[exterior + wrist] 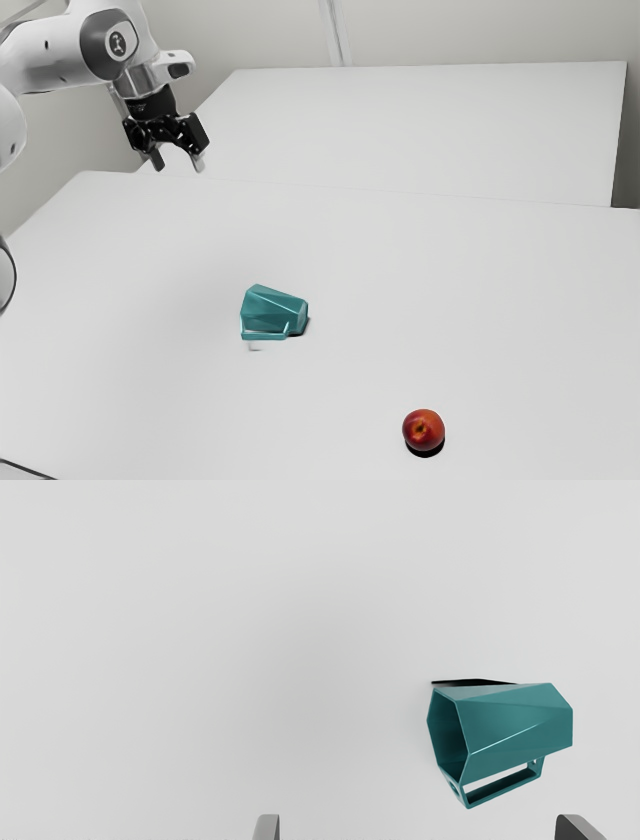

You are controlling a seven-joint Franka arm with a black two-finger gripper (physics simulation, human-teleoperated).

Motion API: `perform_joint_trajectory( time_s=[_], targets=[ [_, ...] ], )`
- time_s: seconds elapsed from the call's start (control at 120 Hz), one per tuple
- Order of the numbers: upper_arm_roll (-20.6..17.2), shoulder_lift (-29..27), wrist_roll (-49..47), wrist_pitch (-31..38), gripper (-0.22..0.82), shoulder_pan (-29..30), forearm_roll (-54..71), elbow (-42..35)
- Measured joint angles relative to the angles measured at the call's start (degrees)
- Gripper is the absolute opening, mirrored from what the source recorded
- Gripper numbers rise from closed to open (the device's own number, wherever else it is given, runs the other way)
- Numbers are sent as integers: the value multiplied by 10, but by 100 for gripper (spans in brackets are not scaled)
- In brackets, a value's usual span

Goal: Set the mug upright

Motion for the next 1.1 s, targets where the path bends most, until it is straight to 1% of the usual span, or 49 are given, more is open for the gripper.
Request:
perform_joint_trajectory(
  time_s=[0.242, 0.425, 0.508, 0.583, 0.667, 0.808, 0.908, 1.1],
  targets=[
    [0, -3, 1, -6, 60, 1, -7, -6],
    [-6, -22, 4, -7, 60, 10, -82, -75],
    [-7, -44, 11, -2, 60, 27, -139, -137],
    [-7, -50, 26, 18, 60, 42, -192, -198],
    [-7, -52, 43, 50, 60, 44, -248, -254],
    [-8, -61, 79, 126, 60, 38, -333, -342],
    [-8, -43, 105, 167, 60, 41, -371, -364],
    [-8, 2, 152, 216, 60, 45, -440, -369]
  ],
)
